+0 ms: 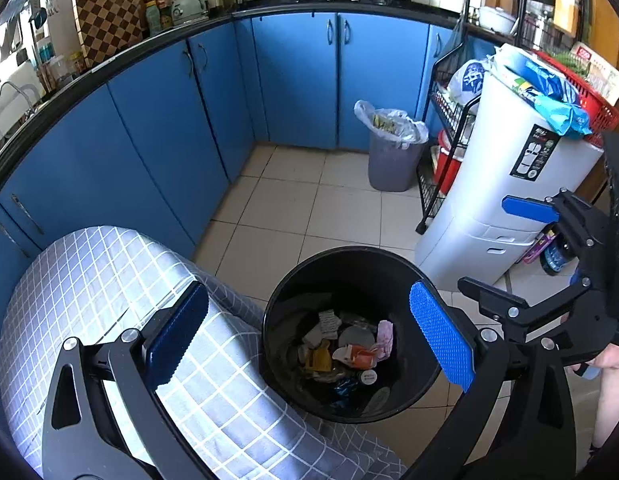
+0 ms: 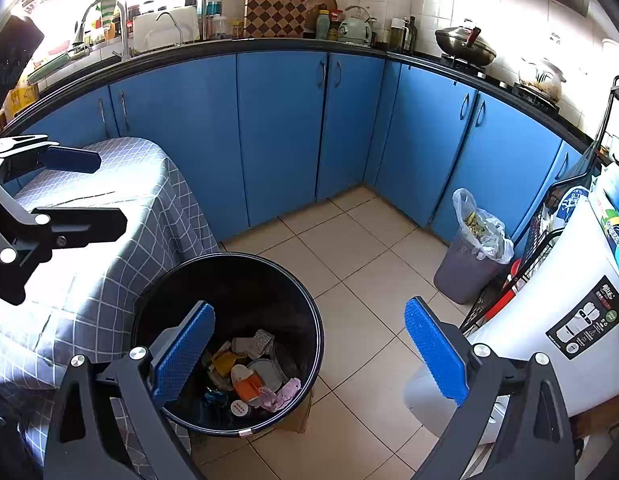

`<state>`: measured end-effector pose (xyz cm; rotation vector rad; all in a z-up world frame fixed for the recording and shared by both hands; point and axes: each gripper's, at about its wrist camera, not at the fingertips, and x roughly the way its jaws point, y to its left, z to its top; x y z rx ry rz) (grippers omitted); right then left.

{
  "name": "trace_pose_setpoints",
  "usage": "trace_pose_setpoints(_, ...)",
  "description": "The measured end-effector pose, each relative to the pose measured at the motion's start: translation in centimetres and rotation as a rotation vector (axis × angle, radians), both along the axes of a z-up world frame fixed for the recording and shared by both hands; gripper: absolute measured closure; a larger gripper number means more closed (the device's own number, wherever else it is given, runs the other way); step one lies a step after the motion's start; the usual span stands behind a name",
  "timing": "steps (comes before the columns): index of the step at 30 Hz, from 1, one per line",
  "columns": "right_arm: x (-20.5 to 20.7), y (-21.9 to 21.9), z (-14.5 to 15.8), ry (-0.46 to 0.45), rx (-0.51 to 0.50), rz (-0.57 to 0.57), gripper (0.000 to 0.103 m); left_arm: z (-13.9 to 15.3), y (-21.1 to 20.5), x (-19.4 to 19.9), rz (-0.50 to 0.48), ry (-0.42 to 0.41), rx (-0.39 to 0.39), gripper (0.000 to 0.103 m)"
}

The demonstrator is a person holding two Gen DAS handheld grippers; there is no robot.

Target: Collect trash

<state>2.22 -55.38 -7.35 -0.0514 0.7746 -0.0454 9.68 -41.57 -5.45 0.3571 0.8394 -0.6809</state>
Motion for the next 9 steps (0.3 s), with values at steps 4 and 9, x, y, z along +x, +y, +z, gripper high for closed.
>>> trace_pose_setpoints(4,0.01,0.02,0.01,0.000,0.000,0.000,0.010,-0.05,-0.01,-0.01,0.012,-0.002,0.007,0.004)
trace_pose_setpoints(9,-0.04,0.06,-0.28,0.005,0.000,0.003,0.010,0.00,0.00,-0.02,0.008,-0.004,0.009,0.004)
